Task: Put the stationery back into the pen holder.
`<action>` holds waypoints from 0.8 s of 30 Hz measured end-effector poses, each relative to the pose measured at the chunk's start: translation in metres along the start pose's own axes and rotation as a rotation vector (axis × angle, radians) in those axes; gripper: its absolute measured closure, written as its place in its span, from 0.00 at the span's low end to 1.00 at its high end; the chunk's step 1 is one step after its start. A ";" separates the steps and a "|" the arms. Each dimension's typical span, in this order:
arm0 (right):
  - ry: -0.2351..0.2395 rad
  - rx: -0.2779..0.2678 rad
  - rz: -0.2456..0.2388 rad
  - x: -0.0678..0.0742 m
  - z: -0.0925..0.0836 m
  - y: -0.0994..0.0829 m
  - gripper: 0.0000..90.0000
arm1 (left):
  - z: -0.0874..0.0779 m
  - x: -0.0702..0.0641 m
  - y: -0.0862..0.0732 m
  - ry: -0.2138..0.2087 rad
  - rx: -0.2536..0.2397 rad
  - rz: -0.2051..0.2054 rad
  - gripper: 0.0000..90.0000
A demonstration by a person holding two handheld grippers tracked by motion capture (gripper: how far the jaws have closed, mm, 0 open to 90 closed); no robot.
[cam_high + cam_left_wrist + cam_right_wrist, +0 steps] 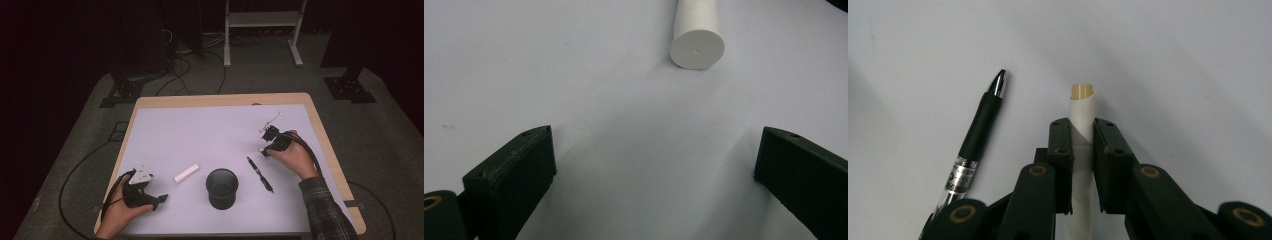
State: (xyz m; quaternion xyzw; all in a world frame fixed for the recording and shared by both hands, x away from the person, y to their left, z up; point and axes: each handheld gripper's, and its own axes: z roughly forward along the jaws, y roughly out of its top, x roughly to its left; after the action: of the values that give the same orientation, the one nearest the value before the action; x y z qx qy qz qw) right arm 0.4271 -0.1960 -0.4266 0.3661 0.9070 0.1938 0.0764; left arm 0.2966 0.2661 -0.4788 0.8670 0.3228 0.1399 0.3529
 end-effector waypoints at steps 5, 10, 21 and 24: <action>-0.003 -0.038 0.007 0.000 -0.009 -0.003 0.87 | 0.000 0.000 0.000 -0.001 0.001 -0.001 0.02; 0.020 -0.092 0.017 0.002 -0.019 -0.009 0.87 | 0.000 0.000 0.000 -0.002 0.001 -0.002 0.02; 0.053 -0.209 0.030 0.013 -0.035 -0.018 0.87 | 0.000 0.000 0.000 -0.001 -0.003 -0.002 0.02; 0.062 -0.236 0.032 0.016 -0.039 -0.020 0.87 | 0.000 0.000 0.000 0.001 -0.003 0.000 0.02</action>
State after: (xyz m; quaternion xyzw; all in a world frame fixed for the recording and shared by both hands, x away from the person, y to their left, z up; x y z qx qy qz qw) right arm 0.3923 -0.2097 -0.3989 0.3629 0.8738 0.3115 0.0877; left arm 0.2969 0.2661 -0.4789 0.8663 0.3227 0.1408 0.3543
